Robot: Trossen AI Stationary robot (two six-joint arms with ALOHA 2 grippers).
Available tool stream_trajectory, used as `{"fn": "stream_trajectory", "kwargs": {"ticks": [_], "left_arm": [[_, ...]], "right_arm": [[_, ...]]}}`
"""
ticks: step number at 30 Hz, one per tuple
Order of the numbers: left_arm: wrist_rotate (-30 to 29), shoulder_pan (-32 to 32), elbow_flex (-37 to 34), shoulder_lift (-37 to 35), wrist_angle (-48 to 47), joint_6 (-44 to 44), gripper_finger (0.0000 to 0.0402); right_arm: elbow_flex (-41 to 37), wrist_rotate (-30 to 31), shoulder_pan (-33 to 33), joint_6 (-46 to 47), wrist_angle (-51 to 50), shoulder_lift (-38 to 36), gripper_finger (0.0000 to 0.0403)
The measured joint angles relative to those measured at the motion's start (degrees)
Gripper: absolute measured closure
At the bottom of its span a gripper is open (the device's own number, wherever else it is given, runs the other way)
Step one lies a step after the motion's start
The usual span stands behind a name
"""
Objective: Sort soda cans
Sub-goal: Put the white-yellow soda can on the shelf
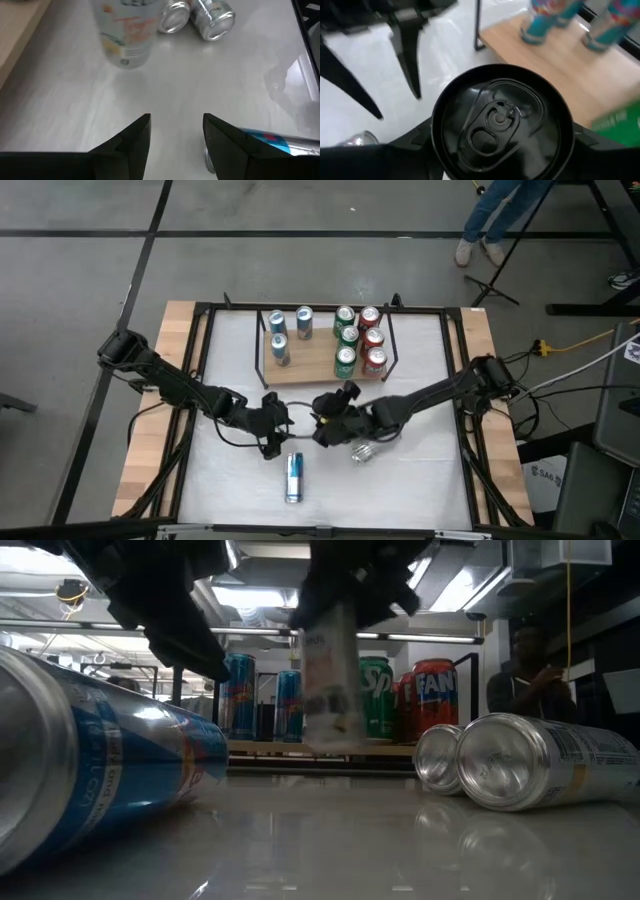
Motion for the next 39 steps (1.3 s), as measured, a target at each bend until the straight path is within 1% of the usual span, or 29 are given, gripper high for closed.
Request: {"fn": "stream_trajectory", "kwargs": {"ticks": [10,19,25,30,34,37,39], "left_arm": [[-2.0,0.0,0.0,0.0,0.2,0.0,0.0227],[-6.6,0.0,0.0,0.0,0.4,0.0,0.0227],[-9.4,0.1,0.0,0.0,0.5,0.0,0.0227],[-10.8,0.0,0.0,0.0,0.5,0.0,0.0227],[-11.5,0.0,0.0,0.0,0.5,0.0,0.0227],[-12.3,0.1,0.0,0.0,0.5,-0.1,0.0227],[-12.5,0.1,0.0,0.0,0.6,-0.1,0.0227]], "right_arm": [[0.0,-15.7,-9.9,-20.0,10.7,-3.4,0.0155],[0.0,-31.1,-21.2,-31.6,10.5,-3.9,0.0154],[0.0,-41.2,-27.5,-39.8,10.5,-3.9,0.0153],[0.0,-48.8,-31.3,-46.4,10.5,-3.9,0.0153],[0.0,-55.6,-33.8,-49.7,10.6,-3.8,0.0153],[0.1,-59.1,-35.3,-50.8,10.7,-2.9,0.0153],[0.1,-59.9,-35.9,-51.2,10.7,-2.1,0.0153]]}}
